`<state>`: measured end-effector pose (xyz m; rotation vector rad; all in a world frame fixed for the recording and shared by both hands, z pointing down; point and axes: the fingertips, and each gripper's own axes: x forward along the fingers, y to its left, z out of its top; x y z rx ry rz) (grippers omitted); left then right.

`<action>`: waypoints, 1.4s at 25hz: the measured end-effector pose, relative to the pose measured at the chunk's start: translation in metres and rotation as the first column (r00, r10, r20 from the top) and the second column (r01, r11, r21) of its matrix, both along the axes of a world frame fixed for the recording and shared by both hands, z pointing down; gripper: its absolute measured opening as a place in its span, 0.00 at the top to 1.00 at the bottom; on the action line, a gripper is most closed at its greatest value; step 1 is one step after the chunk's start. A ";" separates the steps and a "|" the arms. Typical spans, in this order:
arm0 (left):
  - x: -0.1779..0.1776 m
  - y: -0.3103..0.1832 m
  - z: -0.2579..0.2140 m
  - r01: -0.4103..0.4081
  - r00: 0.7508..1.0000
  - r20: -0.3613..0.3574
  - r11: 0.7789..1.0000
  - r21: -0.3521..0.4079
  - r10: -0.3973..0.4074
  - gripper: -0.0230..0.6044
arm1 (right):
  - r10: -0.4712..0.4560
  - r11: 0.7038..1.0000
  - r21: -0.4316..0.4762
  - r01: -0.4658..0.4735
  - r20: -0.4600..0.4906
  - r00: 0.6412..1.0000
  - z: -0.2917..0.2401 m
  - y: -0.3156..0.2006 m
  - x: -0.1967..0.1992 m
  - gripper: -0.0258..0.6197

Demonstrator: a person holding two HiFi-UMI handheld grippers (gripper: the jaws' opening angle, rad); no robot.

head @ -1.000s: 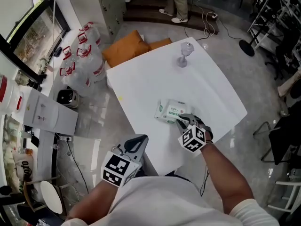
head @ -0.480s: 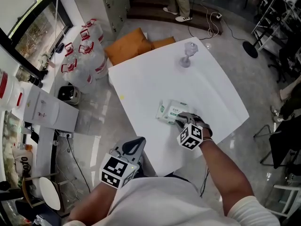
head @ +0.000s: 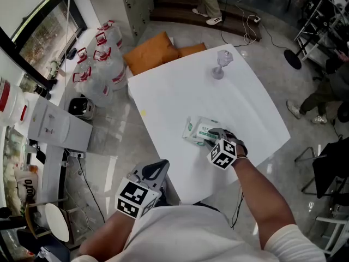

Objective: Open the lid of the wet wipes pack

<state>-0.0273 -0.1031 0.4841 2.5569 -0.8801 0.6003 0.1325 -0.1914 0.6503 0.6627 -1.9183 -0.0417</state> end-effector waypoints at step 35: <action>0.005 0.005 -0.001 -0.014 1.000 -0.016 1.000 -0.001 0.014 0.95 | 0.043 0.987 -0.158 -0.019 0.148 0.988 -0.028 0.001 -0.002 0.91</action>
